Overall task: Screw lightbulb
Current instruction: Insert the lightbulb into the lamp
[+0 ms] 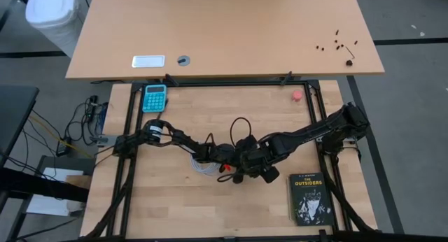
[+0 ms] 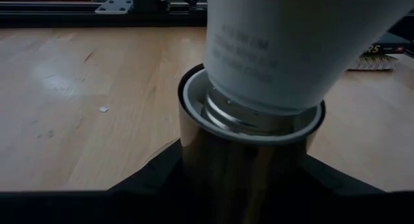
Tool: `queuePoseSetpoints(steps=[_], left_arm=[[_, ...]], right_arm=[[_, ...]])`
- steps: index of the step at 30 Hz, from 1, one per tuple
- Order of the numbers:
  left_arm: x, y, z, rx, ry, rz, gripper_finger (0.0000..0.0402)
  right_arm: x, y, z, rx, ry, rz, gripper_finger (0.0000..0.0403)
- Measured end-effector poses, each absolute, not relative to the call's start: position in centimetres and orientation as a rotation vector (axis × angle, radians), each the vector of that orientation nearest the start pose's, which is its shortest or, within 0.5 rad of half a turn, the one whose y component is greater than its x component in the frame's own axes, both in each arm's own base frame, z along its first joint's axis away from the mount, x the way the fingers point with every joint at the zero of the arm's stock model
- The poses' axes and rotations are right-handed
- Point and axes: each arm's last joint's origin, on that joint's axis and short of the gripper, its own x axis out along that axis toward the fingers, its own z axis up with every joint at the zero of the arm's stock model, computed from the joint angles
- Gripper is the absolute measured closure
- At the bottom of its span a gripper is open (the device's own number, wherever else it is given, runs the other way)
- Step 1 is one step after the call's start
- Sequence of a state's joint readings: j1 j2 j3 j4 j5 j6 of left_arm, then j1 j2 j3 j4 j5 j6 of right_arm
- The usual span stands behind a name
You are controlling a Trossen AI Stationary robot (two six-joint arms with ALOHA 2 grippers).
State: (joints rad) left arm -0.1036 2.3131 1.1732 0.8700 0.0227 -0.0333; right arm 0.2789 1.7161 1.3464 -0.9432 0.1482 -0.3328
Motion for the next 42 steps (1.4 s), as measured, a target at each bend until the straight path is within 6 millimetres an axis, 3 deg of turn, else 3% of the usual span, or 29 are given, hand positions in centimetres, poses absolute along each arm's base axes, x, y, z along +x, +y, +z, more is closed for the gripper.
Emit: queuePoseSetpoints(steps=[25, 33, 42], left_arm=[[44.6, -4.71, 7.48, -0.011, 0.271, -0.124, 0.0208], [44.61, -4.74, 7.48, -0.006, 0.271, -0.126, 0.0208], [44.61, -4.75, 7.49, -0.009, 0.27, -0.129, 0.0208]], right_arm=[[32.26, 8.29, 23.91, -0.531, 1.266, 0.318, 0.0098], [32.3, 8.28, 23.92, -0.52, 1.262, 0.312, 0.0137], [32.32, 8.23, 23.92, -0.488, 1.266, 0.29, 0.0127]])
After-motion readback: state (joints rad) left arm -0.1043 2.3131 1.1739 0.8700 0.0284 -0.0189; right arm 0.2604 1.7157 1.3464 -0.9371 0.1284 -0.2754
